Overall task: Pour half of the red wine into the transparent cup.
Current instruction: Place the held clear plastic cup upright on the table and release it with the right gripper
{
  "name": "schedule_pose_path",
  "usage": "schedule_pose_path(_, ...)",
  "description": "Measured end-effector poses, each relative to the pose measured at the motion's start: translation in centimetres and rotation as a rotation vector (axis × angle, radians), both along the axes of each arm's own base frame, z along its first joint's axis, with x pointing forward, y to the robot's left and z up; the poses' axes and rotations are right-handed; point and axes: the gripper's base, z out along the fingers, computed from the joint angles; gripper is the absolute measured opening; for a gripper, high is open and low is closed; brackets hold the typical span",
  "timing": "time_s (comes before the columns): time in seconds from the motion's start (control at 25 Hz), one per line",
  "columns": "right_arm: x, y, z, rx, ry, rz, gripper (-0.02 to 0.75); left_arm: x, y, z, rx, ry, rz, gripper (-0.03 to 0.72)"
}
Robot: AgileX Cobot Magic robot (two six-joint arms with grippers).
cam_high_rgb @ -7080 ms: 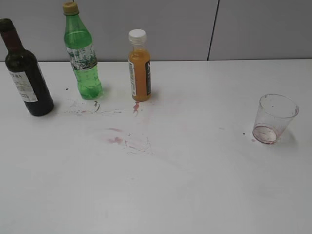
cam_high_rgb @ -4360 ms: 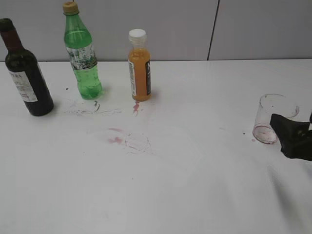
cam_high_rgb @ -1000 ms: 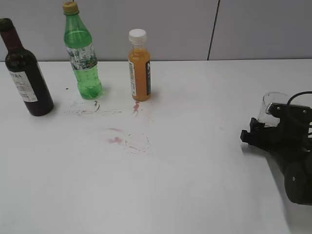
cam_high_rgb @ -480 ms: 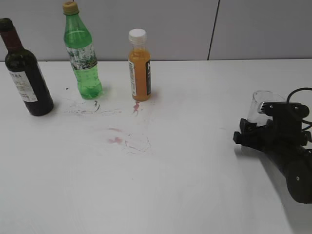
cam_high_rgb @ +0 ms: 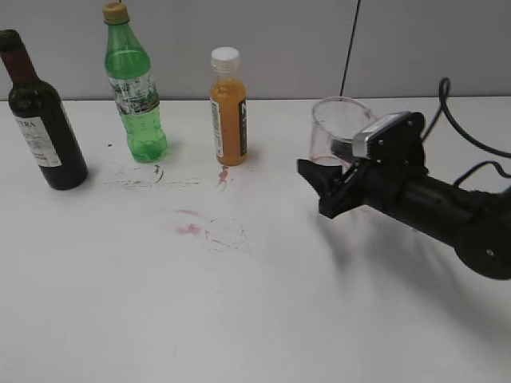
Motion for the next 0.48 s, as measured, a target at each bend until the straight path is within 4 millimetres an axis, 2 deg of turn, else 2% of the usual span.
schedule_pose_path(0.12,1.5,2.6,1.1,0.003,-0.012,0.256,0.508,0.0,0.0,0.0,0.0,0.0,0.0,0.232)
schedule_pose_path(0.24,2.9,4.5,1.4,0.001,0.013,0.457,0.508,0.0,0.0,0.0,0.0,0.0,0.0,0.232)
schedule_pose_path(0.48,3.9,7.8,-1.4,-0.035,0.028,0.718,0.508,0.0,0.0,0.0,0.0,0.0,0.0,0.232)
